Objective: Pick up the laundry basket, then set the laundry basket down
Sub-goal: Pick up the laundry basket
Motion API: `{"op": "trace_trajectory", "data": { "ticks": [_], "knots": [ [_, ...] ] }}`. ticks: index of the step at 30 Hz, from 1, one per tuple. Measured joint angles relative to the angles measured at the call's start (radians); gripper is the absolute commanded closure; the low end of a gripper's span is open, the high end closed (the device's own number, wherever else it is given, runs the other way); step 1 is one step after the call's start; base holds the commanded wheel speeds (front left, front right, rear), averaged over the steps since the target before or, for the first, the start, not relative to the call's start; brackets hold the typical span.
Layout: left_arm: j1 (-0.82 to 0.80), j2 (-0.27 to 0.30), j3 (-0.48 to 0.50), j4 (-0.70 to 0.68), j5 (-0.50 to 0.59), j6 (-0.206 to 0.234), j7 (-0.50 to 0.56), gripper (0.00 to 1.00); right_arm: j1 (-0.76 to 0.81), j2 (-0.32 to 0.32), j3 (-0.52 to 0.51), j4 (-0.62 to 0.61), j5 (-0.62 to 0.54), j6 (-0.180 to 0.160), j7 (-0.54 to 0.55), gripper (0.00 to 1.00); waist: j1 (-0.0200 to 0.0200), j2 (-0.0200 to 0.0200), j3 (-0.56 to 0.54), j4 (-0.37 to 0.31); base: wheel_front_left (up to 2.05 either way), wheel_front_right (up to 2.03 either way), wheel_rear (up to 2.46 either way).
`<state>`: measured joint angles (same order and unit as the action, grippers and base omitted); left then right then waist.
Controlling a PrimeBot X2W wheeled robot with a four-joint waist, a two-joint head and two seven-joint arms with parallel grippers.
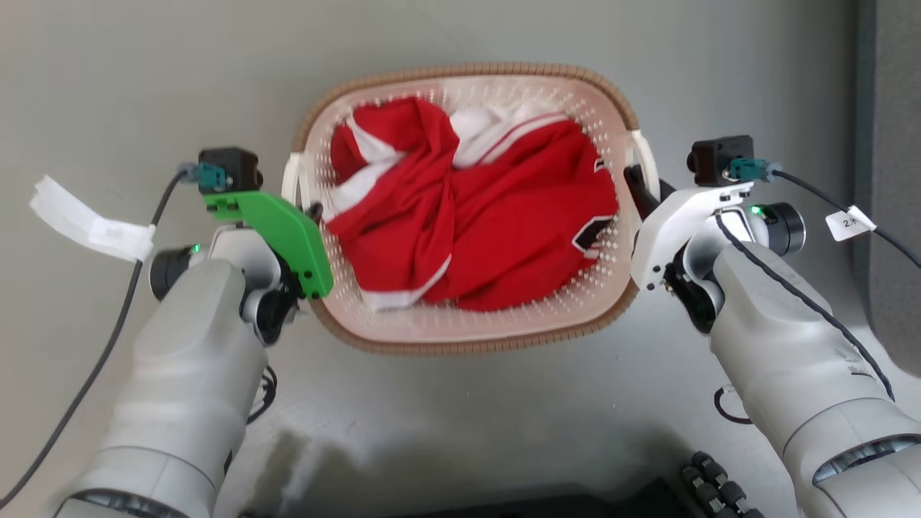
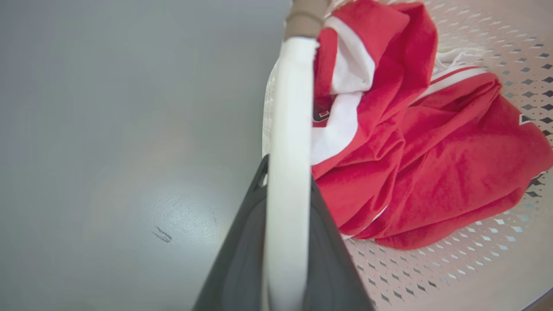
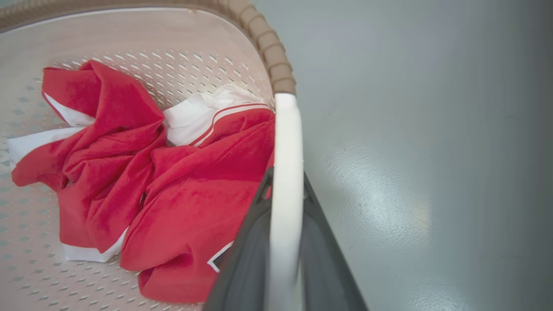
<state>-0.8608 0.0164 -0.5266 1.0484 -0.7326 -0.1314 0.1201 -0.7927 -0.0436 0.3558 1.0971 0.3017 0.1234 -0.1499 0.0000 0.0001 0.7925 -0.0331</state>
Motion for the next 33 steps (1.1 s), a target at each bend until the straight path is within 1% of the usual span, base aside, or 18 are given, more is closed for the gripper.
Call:
{"op": "trace_trajectory", "data": {
  "ticks": [6, 8, 15, 25, 33],
  "knots": [
    [0.031, -0.001, -0.02, 0.009, -0.053, 0.0, 0.055, 1.0, 0.004, 0.005, 0.012, 0.042, 0.014, 0.002, 0.025, 1.0, 0.0, 0.0, -0.063, -0.003, 0.0, 0.0, 0.0],
    [0.038, -0.001, -0.023, 0.009, -0.064, 0.0, 0.071, 1.0, 0.005, 0.005, 0.014, 0.052, 0.018, 0.008, 0.033, 1.0, 0.0, 0.0, -0.085, -0.003, 0.0, 0.0, 0.0],
    [0.065, -0.001, -0.031, 0.013, -0.114, 0.0, 0.131, 1.0, 0.029, 0.009, 0.027, 0.083, 0.054, 0.009, 0.063, 1.0, 0.0, 0.0, -0.161, -0.001, 0.0, 0.0, 0.0],
    [0.112, 0.002, -0.044, 0.034, -0.168, 0.002, 0.192, 1.0, 0.09, 0.003, 0.103, 0.055, 0.145, 0.008, 0.121, 1.0, 0.0, 0.0, -0.28, 0.005, 0.0, 0.0, 0.0],
    [0.145, 0.01, -0.044, 0.045, -0.198, 0.002, 0.24, 1.0, 0.132, 0.004, 0.134, 0.042, 0.216, 0.008, 0.179, 1.0, -0.0001, 0.0, -0.379, 0.009, 0.0, 0.0, 0.0]
  ]
}}
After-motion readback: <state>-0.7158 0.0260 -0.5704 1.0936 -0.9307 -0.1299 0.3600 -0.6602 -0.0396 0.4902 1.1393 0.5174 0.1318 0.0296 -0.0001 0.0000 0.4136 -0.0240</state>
